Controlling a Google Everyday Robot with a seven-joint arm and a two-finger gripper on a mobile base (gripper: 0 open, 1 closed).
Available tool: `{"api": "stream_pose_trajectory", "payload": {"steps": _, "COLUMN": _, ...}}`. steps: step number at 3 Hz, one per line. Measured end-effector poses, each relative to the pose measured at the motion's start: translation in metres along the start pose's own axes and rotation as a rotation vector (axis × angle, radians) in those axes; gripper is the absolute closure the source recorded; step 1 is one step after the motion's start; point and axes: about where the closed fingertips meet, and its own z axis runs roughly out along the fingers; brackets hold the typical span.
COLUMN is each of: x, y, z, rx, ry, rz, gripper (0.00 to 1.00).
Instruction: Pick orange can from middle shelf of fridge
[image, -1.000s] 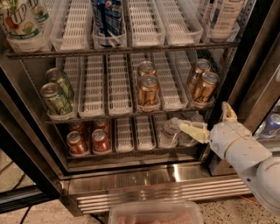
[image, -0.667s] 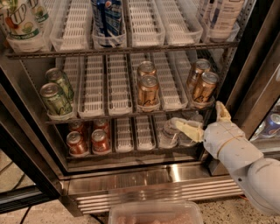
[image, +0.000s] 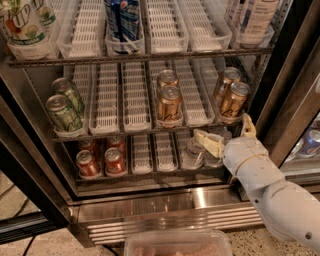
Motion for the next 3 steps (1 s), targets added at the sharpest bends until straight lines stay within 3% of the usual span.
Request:
{"api": "stream_pose_trajectory", "payload": {"steps": 1, "x": 0.0025, "y": -0.0076, "z": 0.0083, "rx": 0.063, "ry": -0.01, "rz": -0.006, "gripper": 0.23}}
{"api": "stream_pose_trajectory", "payload": {"steps": 2, "x": 0.0001, "y": -0.0139, "z": 0.0134, "rx": 0.108, "ry": -0.024, "rz": -0.008, "gripper": 0.37}}
{"api": "stream_pose_trajectory", "payload": {"steps": 3, "x": 0.0, "y": -0.014, "z": 0.0135, "rx": 0.108, "ry": -0.024, "rz": -0.009, "gripper": 0.3}}
